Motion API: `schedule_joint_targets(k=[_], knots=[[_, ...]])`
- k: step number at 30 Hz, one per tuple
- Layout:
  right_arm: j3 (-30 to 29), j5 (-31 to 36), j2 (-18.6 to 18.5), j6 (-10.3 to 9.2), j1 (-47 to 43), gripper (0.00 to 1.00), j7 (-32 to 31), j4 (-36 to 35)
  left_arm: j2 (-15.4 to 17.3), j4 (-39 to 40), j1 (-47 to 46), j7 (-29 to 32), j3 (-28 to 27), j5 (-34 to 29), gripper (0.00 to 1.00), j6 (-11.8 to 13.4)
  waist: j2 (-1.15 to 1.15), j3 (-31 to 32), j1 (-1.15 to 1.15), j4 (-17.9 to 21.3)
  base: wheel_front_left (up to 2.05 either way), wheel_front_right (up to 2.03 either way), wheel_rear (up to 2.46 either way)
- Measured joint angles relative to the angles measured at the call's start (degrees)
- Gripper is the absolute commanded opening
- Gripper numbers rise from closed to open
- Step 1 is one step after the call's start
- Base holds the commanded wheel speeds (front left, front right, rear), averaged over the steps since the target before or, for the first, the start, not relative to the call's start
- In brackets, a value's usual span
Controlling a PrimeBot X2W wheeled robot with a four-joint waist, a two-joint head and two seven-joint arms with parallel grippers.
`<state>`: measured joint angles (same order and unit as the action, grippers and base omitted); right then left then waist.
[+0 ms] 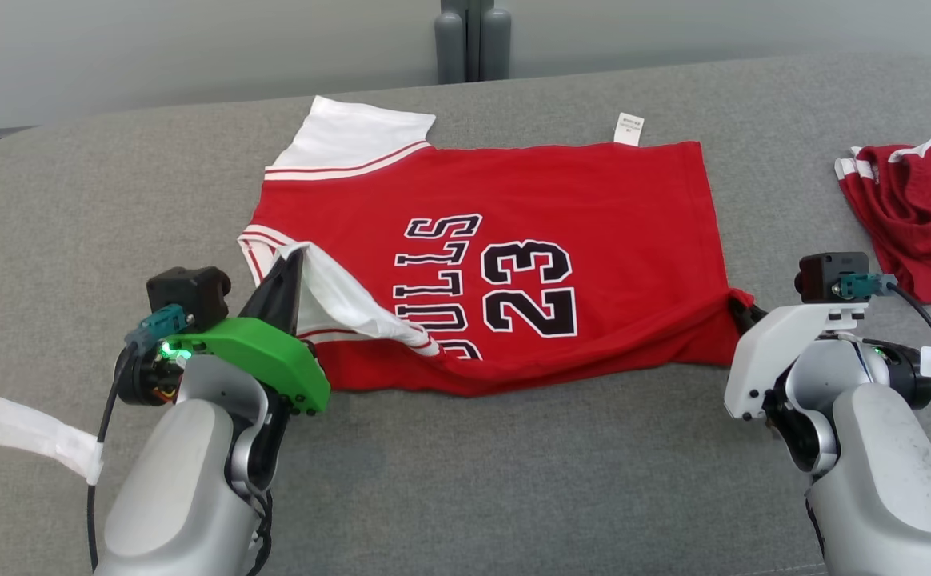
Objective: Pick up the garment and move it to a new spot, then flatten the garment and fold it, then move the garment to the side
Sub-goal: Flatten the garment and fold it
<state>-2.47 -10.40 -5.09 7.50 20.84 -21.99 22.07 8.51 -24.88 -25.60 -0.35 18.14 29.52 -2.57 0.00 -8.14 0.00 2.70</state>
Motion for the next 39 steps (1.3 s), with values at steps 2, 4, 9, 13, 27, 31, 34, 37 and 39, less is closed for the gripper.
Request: schedule_joint_targets(k=[2,4,9,13,27,31,34,37,39], knots=[[-0.3,0.1,0.2,0.0,1.1,0.0,0.6,1.1,-0.6,-2.5,-1.8,-1.4,-0.4,0.0,0.0,0.0,0.0,-0.6,0.0,0.2,0.0,0.0,0.0],[-0.6,0.6,0.2,0.0,2.1,0.0,1.1,2.2,-1.1,-5.1,-3.9,-3.1,-1.0,0.0,0.0,0.0,0.0,-1.2,0.0,0.3,0.0,0.0,0.0],[-0.5,1.1,0.6,0.0,4.9,0.0,2.0,4.4,-1.3,-10.7,-8.4,-5.2,-1.3,0.1,0.0,-0.3,0.0,-2.6,0.0,0.9,0.0,0.0,0.0],[0.0,1.3,0.8,0.0,7.0,0.0,2.8,6.3,-1.5,-14.4,-11.8,-6.9,-1.3,-0.3,0.0,-0.6,0.0,-3.9,0.0,1.5,0.0,0.0,0.0],[0.5,1.6,1.6,0.0,12.8,1.0,7.2,12.0,-1.1,-24.1,-17.8,-12.0,-2.8,0.4,1.0,-0.7,0.0,-6.4,0.0,3.2,0.0,0.0,0.0],[0.7,1.9,1.6,0.0,12.9,1.0,8.2,12.6,-1.0,-25.2,-18.3,-12.9,-2.9,0.6,1.0,-1.1,0.0,-6.0,0.0,3.1,0.0,0.0,0.0],[1.0,1.8,1.6,0.0,12.8,1.0,8.8,12.2,-0.5,-24.8,-18.4,-13.6,-3.1,0.6,1.0,-1.5,0.0,-5.5,0.0,3.0,0.0,0.0,0.0],[1.4,1.3,1.5,0.0,11.7,1.0,9.3,10.8,0.3,-23.1,-18.4,-13.9,-3.6,0.9,1.0,-2.0,0.0,-4.9,0.0,2.7,0.0,0.0,0.0],[1.6,0.9,1.0,0.0,10.1,1.0,9.5,9.3,1.4,-21.6,-17.8,-14.2,-3.9,1.4,1.0,-2.5,0.0,-4.2,0.0,2.6,0.0,0.0,0.0]])
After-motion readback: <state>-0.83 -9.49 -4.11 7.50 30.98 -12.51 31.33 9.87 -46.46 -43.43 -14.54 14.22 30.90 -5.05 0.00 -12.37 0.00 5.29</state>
